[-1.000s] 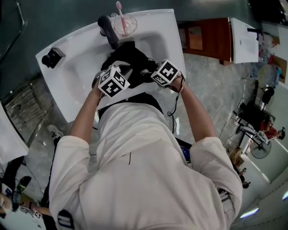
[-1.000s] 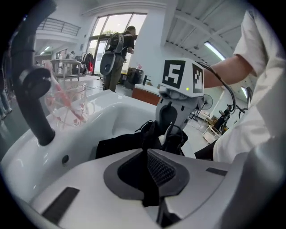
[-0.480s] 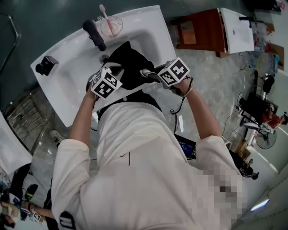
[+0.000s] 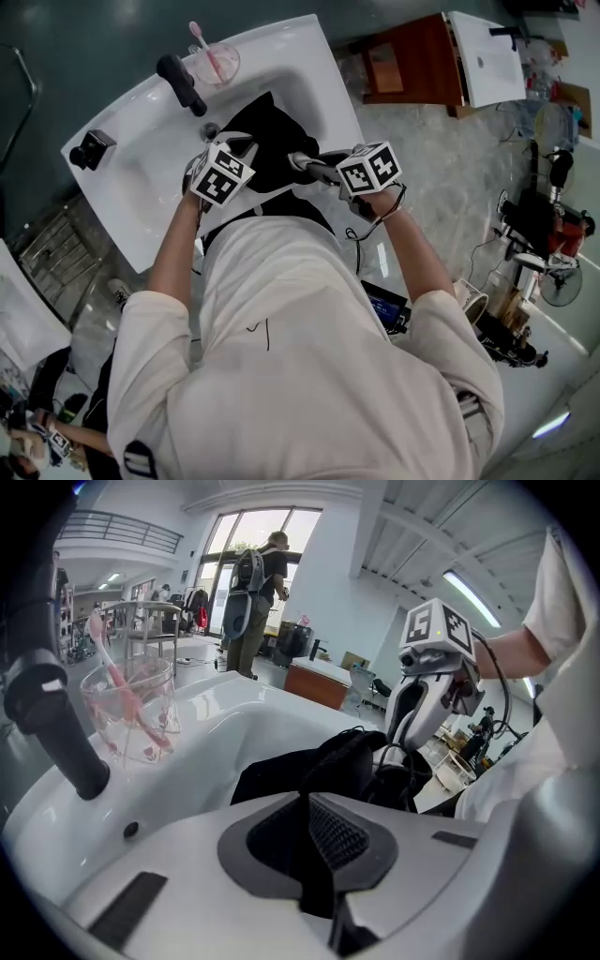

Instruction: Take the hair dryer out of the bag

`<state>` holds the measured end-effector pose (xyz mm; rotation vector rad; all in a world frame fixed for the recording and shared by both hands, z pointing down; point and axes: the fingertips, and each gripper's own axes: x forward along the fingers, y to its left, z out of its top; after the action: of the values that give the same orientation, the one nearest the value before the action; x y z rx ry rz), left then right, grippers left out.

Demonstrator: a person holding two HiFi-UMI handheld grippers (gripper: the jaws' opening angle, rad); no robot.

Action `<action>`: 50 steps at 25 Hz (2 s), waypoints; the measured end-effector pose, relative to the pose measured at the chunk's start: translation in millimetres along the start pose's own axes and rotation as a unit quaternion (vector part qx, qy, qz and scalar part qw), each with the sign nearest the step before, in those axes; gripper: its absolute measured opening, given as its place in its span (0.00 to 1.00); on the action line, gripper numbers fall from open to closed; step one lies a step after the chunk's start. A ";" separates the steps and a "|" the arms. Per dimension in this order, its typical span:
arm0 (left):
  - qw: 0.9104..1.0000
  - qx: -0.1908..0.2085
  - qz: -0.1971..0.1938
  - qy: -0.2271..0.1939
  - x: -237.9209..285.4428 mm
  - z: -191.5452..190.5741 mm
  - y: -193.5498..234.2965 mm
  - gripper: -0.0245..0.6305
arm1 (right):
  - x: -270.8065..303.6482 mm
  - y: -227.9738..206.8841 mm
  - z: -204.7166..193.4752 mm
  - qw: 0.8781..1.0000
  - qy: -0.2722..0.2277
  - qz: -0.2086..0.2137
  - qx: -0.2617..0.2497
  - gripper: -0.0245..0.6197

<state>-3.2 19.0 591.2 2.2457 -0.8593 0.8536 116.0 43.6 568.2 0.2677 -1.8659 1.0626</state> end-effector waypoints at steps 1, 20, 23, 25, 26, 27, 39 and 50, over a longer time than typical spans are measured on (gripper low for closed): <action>1.000 0.000 0.003 0.000 1.3 1.9 1.4 0.10 | 2.1 0.5 0.6 1.000 -0.004 -0.008 -0.012 0.17; 0.997 0.045 0.042 0.049 15.8 -14.7 -4.2 0.10 | -17.2 36.2 29.9 0.989 0.069 0.004 -0.132 0.03; 0.998 0.032 0.046 0.042 12.4 -12.1 -2.4 0.10 | -21.3 39.3 26.7 0.981 0.076 -0.013 -0.178 0.03; 0.998 0.029 0.048 0.037 10.3 -12.0 -1.5 0.10 | -23.4 42.0 27.6 0.975 0.053 -0.034 -0.214 0.03; 0.998 0.027 0.049 0.035 9.5 -12.9 -1.3 0.10 | -23.3 42.7 27.4 0.969 0.041 -0.050 -0.239 0.03; 0.998 0.025 0.049 0.034 8.9 -14.3 -1.2 0.10 | -22.3 42.8 25.6 0.962 0.034 -0.067 -0.263 0.03; 0.998 0.010 0.042 0.047 25.3 -34.4 -5.6 0.10 | -4.7 29.4 1.9 0.928 -0.042 -0.161 -0.334 0.04; 0.998 0.012 0.013 0.066 42.8 -38.9 -11.3 0.09 | 2.1 13.3 3.8 0.933 -0.071 -0.181 -0.301 0.10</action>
<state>16.5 37.8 643.4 2.1746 -0.8220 1.0169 104.8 49.2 561.7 0.3128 -2.0714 0.1999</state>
